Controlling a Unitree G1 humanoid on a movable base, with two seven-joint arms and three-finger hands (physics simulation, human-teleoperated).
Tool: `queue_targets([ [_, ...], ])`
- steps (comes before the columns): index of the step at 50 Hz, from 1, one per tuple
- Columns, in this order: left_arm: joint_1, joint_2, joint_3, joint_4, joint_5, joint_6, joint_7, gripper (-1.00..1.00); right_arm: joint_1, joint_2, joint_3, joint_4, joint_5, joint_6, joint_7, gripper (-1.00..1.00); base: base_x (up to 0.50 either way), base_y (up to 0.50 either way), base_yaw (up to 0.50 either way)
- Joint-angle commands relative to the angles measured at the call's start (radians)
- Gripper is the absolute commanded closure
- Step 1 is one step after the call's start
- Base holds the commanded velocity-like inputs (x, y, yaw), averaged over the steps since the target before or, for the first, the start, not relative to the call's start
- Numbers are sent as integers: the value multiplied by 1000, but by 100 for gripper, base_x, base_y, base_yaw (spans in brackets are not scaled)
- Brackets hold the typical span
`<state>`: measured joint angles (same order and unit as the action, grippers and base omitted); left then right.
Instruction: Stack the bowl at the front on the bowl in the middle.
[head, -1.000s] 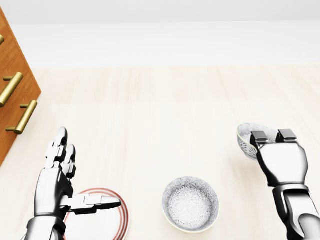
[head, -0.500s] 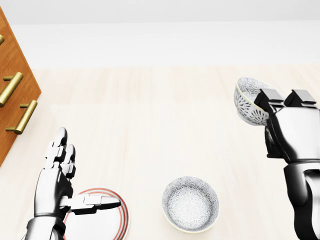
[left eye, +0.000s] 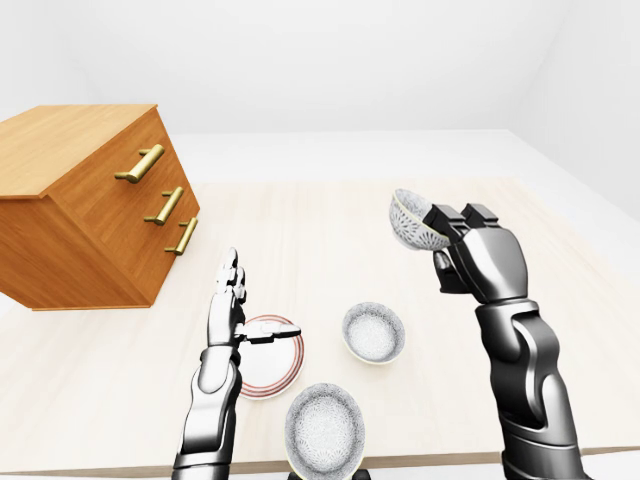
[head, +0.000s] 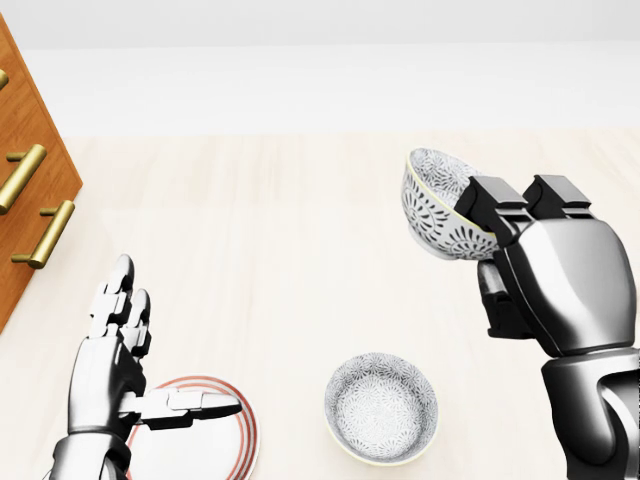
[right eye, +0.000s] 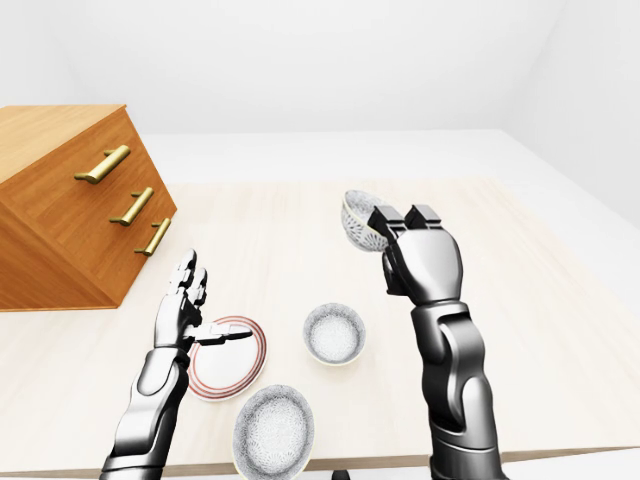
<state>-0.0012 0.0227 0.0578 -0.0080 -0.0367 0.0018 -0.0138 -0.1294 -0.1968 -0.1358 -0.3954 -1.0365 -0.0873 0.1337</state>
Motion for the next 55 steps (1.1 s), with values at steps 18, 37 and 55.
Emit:
queue_targets([
  [18, 1, 0, 0, -4, 2, 1, 2, -100, 229, 112, 125, -136, -63, 0, -18, 100, 0, 0, 0],
  [37, 2, -1, 1, 5, -2, -6, 4, -100, 356, 116, 178, -80, -125, 0, -119, 100, 0, 0, 0],
  [55, 4, 0, 2, -15, -6, 10, 4, -100, 366, 113, 235, -113, -136, 0, -90, 100, 0, 0, 0],
])
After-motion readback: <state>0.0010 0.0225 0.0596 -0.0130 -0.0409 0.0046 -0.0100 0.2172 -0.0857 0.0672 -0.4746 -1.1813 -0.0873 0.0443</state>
